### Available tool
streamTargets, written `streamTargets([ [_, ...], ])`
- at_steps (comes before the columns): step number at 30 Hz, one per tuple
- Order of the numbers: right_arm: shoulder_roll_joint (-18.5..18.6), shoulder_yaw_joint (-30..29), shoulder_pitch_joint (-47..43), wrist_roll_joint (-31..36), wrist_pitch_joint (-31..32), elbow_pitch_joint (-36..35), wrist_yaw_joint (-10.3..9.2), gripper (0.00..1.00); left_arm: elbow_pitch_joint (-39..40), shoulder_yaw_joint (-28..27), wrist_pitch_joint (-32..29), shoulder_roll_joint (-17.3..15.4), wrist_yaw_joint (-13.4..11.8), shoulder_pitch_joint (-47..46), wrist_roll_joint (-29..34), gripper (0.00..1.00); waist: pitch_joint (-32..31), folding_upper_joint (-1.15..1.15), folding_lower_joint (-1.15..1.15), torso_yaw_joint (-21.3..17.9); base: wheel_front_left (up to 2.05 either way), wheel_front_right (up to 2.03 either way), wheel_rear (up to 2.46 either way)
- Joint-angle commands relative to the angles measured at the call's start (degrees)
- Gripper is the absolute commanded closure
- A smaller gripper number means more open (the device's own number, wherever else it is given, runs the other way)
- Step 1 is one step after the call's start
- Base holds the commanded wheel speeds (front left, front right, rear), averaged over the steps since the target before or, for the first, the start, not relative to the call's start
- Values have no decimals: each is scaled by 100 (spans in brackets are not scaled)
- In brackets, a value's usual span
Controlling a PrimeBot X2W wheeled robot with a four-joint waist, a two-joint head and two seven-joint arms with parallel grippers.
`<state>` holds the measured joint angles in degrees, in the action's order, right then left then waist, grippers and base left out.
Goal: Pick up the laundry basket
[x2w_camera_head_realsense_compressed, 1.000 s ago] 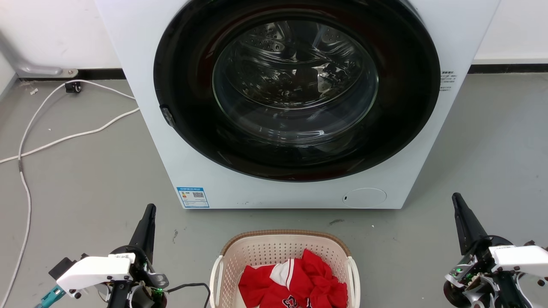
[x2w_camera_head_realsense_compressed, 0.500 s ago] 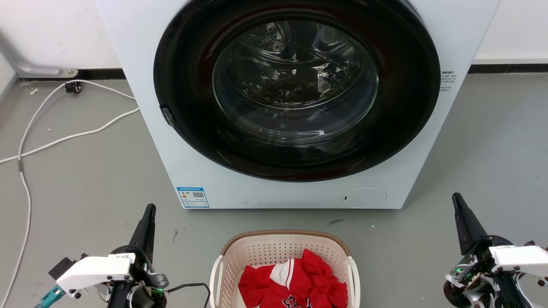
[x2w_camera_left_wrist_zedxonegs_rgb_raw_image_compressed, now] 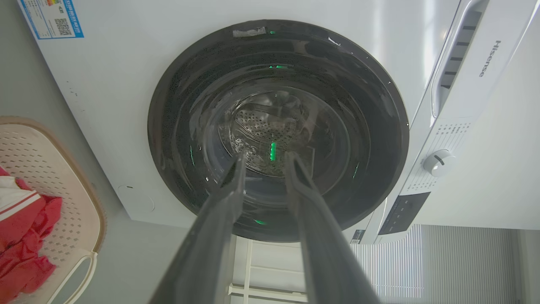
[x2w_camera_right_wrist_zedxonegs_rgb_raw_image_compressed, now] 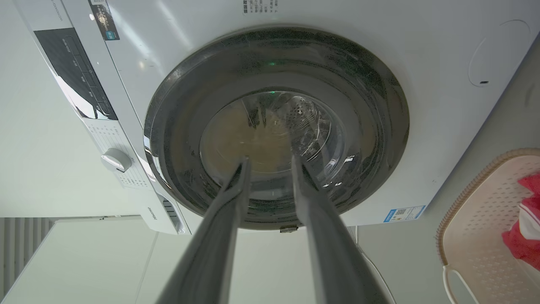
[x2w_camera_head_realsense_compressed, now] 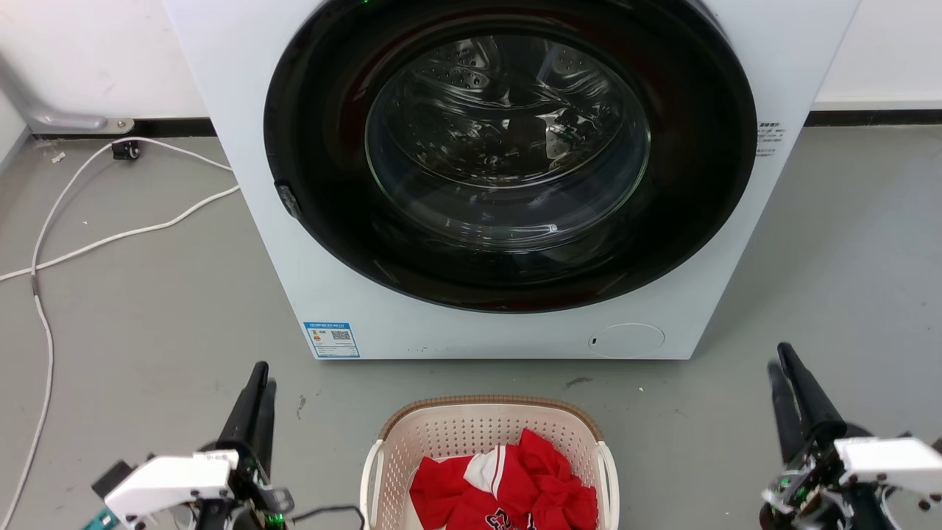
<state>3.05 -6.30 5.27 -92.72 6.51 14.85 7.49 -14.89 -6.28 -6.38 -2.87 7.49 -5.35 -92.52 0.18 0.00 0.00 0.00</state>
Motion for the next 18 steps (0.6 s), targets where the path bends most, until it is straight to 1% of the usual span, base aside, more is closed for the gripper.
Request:
streamTargets([
  [1, -9, 8, -58, 4, -7, 53, -1, 0, -50, 10, 8, 10, -1, 58, 3, 0, 1, 0, 0, 0, 0, 0, 0],
  [11, -15, 164, -193, 173, -284, -87, -1, 0, 136, 115, 282, 12, -1, 204, 126, 0, 8, 0, 0, -1, 0, 0, 0],
  [18, -14, 156, -214, 445, -445, -69, 0, 0, 230, 83, 441, 10, -1, 277, 304, 0, 10, 0, 0, 1, 0, 0, 0],
])
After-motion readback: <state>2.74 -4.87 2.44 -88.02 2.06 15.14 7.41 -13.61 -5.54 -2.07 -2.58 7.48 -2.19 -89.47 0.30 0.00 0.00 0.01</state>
